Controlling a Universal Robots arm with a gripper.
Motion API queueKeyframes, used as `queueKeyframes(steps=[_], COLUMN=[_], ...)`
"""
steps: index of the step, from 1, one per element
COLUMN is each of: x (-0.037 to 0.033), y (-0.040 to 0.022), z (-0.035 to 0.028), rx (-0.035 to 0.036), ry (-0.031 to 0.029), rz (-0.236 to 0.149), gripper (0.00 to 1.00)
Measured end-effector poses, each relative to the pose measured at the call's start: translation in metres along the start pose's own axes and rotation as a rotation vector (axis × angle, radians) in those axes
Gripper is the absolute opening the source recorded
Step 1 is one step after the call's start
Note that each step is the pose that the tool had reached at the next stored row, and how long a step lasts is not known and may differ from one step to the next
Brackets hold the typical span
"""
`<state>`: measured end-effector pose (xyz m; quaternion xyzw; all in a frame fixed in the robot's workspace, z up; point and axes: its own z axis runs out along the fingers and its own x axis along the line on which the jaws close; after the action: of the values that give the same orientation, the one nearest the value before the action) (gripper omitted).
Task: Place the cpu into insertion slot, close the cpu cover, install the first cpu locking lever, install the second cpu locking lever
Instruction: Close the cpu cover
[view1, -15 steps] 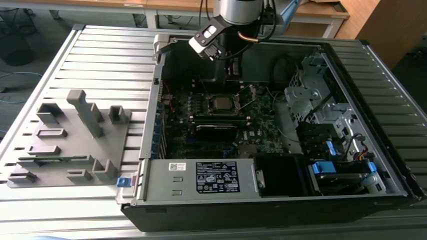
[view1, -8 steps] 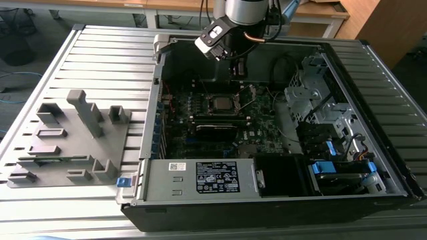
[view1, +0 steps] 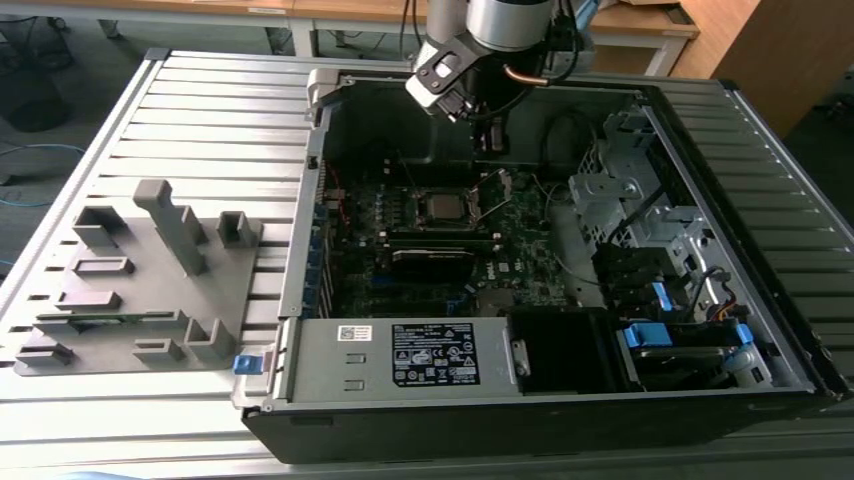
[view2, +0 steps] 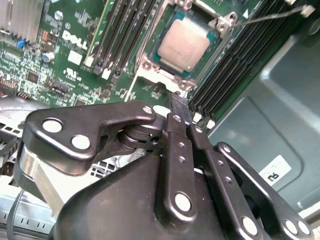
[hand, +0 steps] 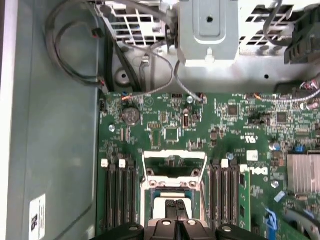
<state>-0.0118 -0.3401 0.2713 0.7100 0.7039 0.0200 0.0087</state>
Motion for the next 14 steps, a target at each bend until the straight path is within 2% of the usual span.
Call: queueKeyframes(steps=[14], x=[0.0002], y=[0.0244], z=[0.001], rx=[0.0], ry=[-0.0001], rz=[0.0], gripper=[0.11])
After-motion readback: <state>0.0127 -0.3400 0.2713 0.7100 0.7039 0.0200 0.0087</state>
